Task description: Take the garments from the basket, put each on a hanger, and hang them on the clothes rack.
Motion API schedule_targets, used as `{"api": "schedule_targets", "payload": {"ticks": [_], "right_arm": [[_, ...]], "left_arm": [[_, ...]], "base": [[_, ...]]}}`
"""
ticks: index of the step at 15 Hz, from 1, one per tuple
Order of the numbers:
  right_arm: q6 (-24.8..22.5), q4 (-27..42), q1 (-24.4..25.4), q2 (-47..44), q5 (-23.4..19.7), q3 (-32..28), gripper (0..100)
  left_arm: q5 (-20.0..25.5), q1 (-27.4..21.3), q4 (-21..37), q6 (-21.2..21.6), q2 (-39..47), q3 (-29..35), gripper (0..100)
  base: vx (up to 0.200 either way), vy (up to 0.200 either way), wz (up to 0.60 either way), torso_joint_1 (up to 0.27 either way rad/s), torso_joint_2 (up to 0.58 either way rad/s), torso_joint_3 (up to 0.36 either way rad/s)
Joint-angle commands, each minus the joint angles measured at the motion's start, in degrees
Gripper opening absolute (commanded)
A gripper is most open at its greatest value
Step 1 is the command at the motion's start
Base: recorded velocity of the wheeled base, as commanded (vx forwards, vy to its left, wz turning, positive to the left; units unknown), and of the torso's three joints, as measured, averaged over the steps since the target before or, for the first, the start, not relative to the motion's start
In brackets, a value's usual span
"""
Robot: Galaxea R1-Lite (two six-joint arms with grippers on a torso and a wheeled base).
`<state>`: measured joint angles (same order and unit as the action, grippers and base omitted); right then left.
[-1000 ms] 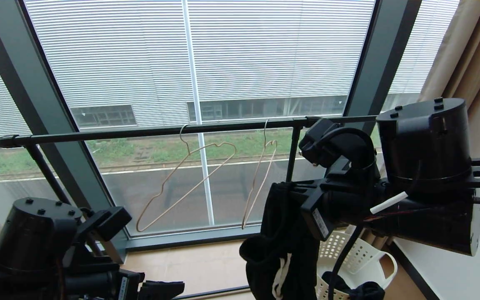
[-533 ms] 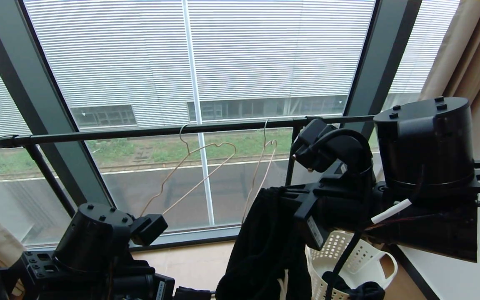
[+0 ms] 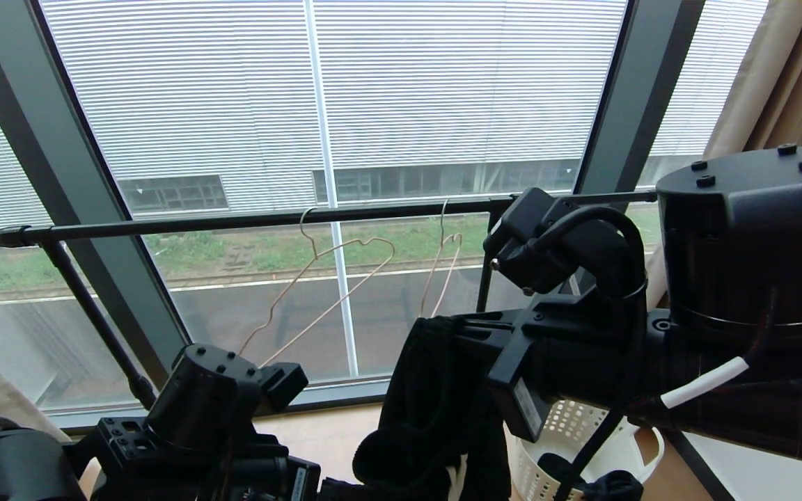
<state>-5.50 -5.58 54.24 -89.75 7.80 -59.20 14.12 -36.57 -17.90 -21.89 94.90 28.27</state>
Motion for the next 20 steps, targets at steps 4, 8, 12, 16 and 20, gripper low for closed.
{"api": "schedule_targets", "payload": {"ticks": [4,8,12,16,20], "right_arm": [[-0.04,-0.04,0.34,1.24,0.02,0.4,0],[-0.04,-1.8,0.34,1.77,0.02,0.14,0],[-0.13,-2.85,0.08,4.32,0.2,1.01,0],[-0.21,-3.21,-8.88,6.69,0.37,4.88,0],[-3.47,-6.72,-15.56,6.08,2.04,7.25,0]], "left_arm": [[-0.14,-0.34,-0.56,-1.92,3.53,2.23,100],[-2.16,-2.89,-0.56,-2.01,6.35,2.14,100],[-2.87,-3.15,-0.56,-2.01,8.72,1.7,100],[-10.25,-2.89,-0.21,-2.01,2.3,1.44,0],[-12.89,-2.54,3.22,-1.84,-7.45,-0.06,0]], "base": [[0.0,0.0,0.0,0.0,0.0,0.0],[0.0,0.0,0.0,0.0,0.0,0.0],[0.0,0.0,0.0,0.0,0.0,0.0],[0.0,0.0,0.0,0.0,0.0,0.0],[0.0,0.0,0.0,0.0,0.0,0.0]]}}
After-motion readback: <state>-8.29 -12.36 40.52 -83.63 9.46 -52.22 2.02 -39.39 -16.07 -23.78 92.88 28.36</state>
